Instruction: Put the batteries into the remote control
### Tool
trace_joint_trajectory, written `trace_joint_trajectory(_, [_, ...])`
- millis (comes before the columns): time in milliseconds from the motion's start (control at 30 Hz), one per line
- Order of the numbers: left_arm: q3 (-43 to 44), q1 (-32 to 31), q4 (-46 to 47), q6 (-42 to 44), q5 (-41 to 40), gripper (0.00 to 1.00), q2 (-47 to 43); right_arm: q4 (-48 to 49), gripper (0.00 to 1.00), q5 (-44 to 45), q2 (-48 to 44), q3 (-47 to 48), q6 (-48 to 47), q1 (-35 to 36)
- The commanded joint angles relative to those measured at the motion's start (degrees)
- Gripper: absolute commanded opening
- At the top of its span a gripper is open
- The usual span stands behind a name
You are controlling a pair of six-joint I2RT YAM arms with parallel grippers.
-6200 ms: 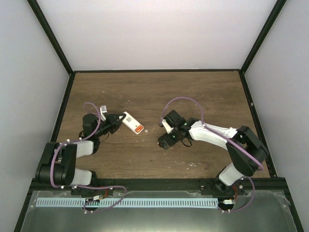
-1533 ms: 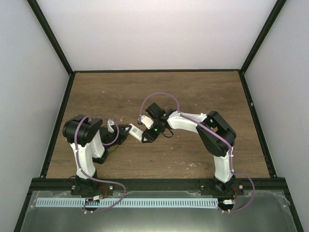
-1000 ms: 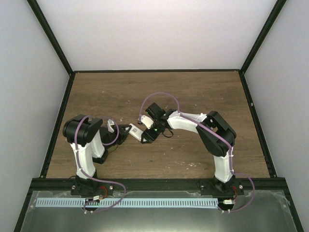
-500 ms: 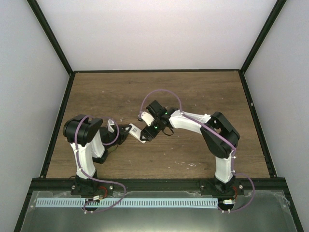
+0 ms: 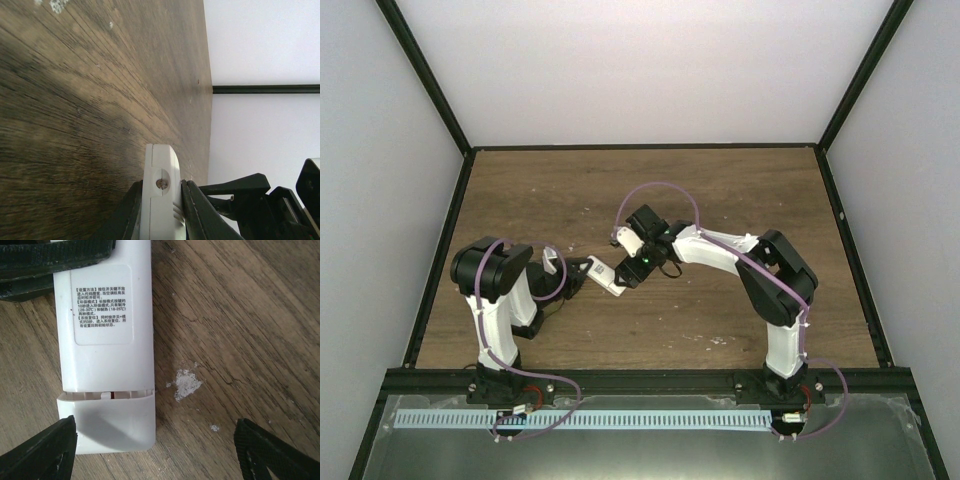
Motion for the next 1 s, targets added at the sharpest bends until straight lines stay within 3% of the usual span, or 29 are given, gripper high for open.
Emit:
trace_joint_trajectory(0, [-0.46,-0.17,4.47,2.78,-1.10,0.00,1.79,-0.34,0.79,1.20,1.51,2.55,0.12,-0.15])
trace_joint_trajectory(600, [-1.02,0.31,4.47,2.75,-1.28,0.00,1.43,-0.08,0.80,3.50,5.30,3.49,-0.54,0.38])
trace_joint_trajectory(967, [-0.93,0.41,4.47,2.63,-1.16,0.00,1.69,0.34,0.79,2.13,2.63,5.32,3.11,0.65])
